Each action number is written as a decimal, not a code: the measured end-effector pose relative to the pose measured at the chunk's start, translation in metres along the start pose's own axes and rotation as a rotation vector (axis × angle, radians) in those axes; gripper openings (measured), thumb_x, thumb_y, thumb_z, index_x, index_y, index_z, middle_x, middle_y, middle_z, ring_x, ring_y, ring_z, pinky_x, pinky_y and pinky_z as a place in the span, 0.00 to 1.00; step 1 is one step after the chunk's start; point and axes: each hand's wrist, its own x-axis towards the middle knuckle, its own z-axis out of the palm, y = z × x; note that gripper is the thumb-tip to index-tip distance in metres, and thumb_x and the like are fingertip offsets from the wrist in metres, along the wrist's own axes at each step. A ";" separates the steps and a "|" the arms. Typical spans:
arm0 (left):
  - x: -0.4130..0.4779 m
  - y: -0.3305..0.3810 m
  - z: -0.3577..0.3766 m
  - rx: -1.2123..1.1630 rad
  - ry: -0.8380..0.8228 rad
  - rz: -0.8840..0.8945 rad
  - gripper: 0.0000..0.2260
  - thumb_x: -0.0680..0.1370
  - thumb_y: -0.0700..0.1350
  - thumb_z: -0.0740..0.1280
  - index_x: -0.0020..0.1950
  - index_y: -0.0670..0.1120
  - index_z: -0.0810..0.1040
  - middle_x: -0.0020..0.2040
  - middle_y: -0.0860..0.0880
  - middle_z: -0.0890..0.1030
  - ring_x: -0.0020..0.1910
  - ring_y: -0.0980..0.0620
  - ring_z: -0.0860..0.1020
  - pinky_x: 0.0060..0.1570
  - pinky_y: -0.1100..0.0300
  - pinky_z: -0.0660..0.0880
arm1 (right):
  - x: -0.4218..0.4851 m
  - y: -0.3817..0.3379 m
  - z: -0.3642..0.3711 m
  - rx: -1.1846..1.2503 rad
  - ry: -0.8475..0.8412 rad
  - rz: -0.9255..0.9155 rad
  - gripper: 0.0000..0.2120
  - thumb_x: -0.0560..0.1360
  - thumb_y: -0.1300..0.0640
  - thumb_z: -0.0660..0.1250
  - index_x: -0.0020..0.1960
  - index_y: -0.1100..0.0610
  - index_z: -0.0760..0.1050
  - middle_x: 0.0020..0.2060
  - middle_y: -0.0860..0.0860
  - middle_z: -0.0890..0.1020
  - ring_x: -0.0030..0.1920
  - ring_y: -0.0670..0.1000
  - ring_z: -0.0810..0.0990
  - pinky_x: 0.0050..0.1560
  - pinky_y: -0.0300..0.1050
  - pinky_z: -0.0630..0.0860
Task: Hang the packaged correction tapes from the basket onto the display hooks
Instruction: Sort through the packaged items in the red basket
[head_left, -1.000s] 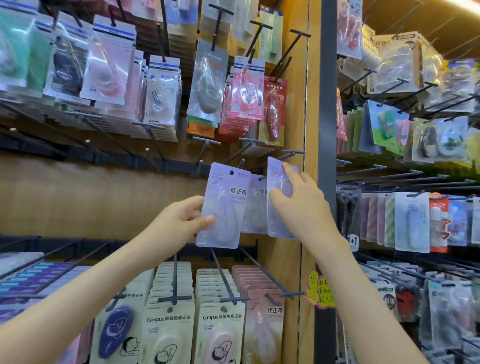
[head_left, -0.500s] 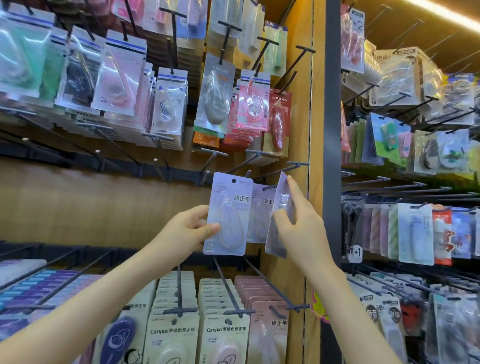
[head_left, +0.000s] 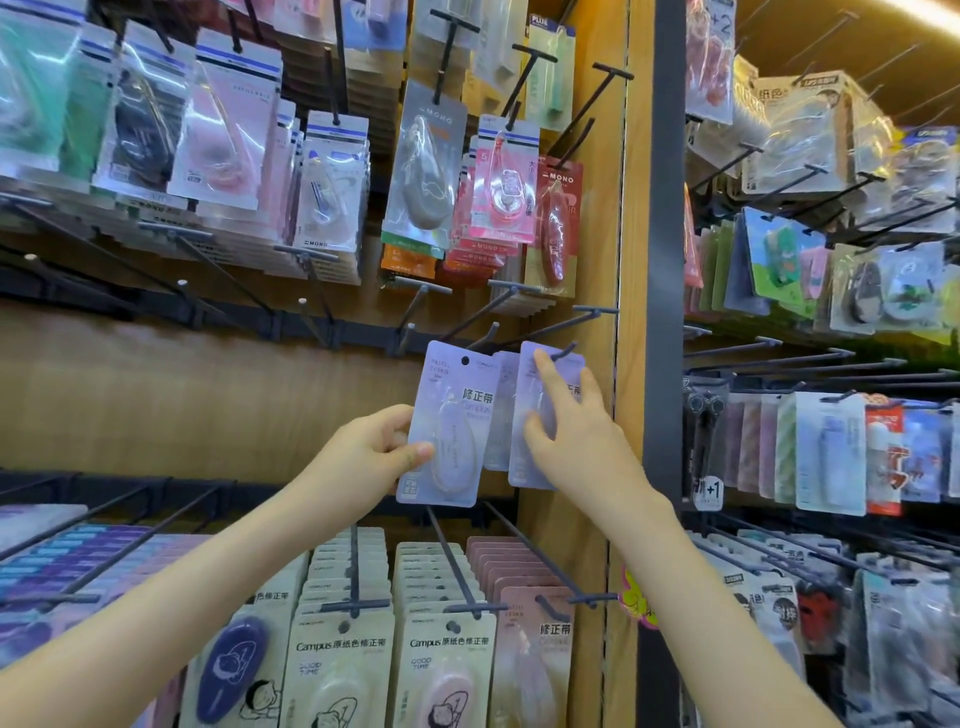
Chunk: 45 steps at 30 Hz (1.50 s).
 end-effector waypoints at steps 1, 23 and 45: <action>0.000 -0.001 -0.001 0.021 0.008 -0.004 0.11 0.80 0.45 0.63 0.61 0.56 0.73 0.54 0.55 0.81 0.52 0.54 0.81 0.51 0.51 0.80 | 0.006 0.001 0.003 0.013 -0.043 0.023 0.29 0.82 0.49 0.52 0.77 0.38 0.40 0.78 0.55 0.44 0.57 0.60 0.77 0.48 0.47 0.74; 0.030 0.048 0.055 0.070 -0.124 0.171 0.09 0.80 0.45 0.63 0.60 0.48 0.76 0.51 0.45 0.83 0.51 0.45 0.81 0.54 0.45 0.78 | -0.029 0.001 0.001 0.451 0.280 -0.065 0.29 0.80 0.53 0.61 0.77 0.45 0.53 0.71 0.48 0.60 0.70 0.45 0.57 0.63 0.38 0.57; 0.055 0.020 0.057 0.267 -0.081 0.195 0.20 0.78 0.45 0.67 0.68 0.50 0.65 0.58 0.52 0.77 0.47 0.58 0.77 0.38 0.71 0.74 | 0.005 0.007 0.018 0.429 0.153 0.084 0.26 0.81 0.56 0.59 0.77 0.47 0.57 0.73 0.48 0.59 0.67 0.48 0.65 0.46 0.18 0.65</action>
